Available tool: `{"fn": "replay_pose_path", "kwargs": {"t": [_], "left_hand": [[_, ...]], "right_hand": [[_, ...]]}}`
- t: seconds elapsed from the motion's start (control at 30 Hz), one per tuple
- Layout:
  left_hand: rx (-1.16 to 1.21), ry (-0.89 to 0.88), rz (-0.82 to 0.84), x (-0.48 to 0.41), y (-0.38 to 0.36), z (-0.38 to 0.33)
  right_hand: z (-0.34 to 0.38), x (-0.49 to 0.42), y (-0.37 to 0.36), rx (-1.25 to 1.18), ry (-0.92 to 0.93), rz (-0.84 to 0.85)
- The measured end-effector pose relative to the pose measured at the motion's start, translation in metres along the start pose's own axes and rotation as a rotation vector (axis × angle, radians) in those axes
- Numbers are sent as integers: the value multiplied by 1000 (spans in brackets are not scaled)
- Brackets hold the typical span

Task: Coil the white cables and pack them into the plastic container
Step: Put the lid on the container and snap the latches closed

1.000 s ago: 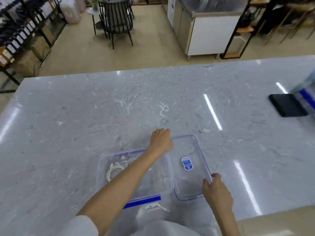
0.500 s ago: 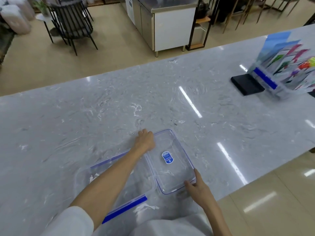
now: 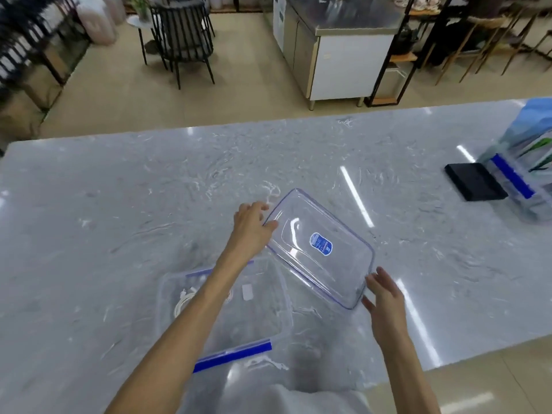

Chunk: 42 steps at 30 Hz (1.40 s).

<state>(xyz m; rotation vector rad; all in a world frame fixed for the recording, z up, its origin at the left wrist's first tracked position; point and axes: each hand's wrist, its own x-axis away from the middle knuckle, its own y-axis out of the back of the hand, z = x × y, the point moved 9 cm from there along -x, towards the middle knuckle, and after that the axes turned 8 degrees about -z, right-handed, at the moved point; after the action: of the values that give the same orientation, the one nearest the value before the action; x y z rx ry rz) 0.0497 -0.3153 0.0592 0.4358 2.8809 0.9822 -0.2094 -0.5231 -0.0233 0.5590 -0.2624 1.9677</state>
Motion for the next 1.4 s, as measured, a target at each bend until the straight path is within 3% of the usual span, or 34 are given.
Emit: {"fn": "replay_pose_path", "kwargs": {"t": [0.2,0.33,0.43,0.7,0.87,1.2,1.4], "left_hand": [[203,402,-134,90,94,118],[296,560,-383,150,134,179],[300,581,-503,180,145,199],[153,497,-477,185,142,190],[38,469,-401,177,137,182],[149,553,-387,181,138,188],[158,607,-289,180,129,194]], "right_hand": [[14,24,-105,189,149,352],[-2,63,-146,529,330,452],[-11,91,-151,643,466,446],[-11,100,-143,861,619,367],[-17,92,-135,950,569,357],[-21,89,-136,988,518,365],[-26,89,-136,1061,498,361]]}}
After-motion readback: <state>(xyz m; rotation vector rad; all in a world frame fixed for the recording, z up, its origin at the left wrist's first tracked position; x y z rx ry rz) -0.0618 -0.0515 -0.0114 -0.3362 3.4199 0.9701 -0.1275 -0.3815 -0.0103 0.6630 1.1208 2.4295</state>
